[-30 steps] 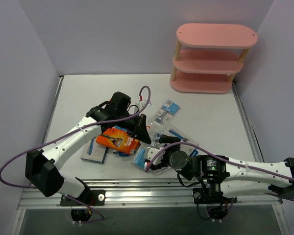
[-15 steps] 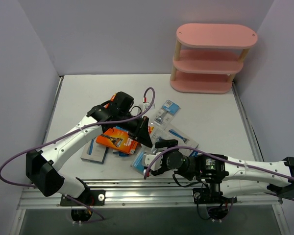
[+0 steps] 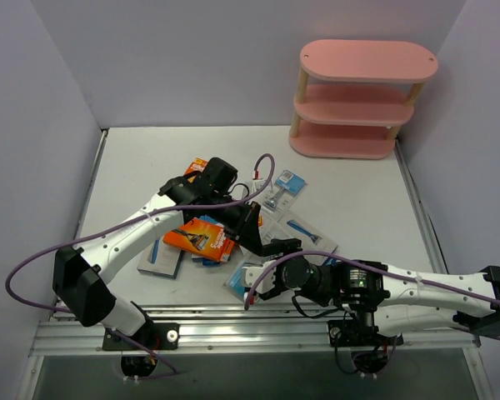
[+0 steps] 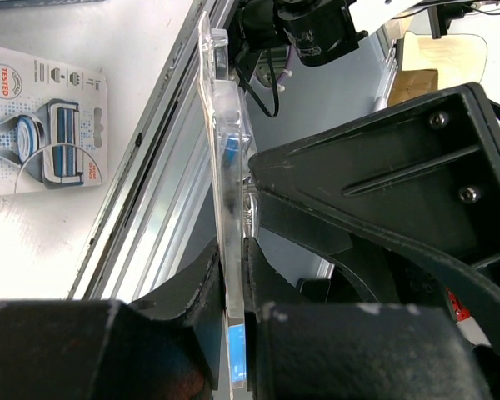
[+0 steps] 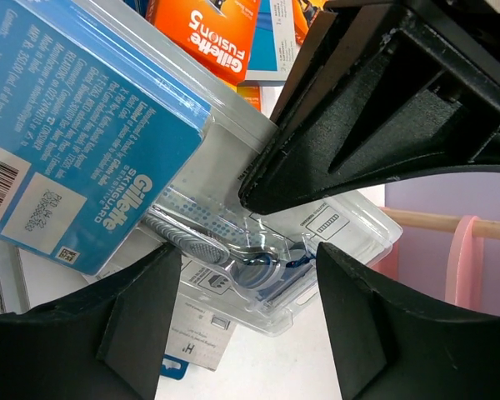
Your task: Place and organize the shaving razors onto the shelf
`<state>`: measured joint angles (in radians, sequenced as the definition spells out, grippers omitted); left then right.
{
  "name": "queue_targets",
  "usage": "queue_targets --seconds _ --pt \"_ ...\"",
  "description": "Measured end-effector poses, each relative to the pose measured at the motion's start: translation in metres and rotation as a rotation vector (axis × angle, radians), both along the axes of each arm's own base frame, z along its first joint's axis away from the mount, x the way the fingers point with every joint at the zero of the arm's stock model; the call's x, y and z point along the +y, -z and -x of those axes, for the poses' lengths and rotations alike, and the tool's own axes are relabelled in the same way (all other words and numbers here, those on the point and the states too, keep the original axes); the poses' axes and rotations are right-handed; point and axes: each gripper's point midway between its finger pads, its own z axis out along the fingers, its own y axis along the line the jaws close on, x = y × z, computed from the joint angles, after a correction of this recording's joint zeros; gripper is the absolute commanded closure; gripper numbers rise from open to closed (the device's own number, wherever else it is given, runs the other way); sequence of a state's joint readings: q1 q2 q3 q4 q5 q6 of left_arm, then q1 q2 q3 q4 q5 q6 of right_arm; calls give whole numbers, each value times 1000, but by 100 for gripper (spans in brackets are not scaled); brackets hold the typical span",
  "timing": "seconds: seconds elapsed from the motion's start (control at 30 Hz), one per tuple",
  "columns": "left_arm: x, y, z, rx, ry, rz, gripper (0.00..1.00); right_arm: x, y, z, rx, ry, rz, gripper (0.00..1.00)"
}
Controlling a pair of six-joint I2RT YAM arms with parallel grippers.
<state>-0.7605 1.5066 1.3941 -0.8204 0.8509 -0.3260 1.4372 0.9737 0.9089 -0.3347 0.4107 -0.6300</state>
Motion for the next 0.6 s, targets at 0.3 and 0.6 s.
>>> queue_targets --seconds 0.3,0.6 --pt "3 -1 2 19 1 -27 98 3 1 2 4 -20 23 50" --pt "-2 3 3 52 10 -44 98 1 4 5 19 -44 53 68"
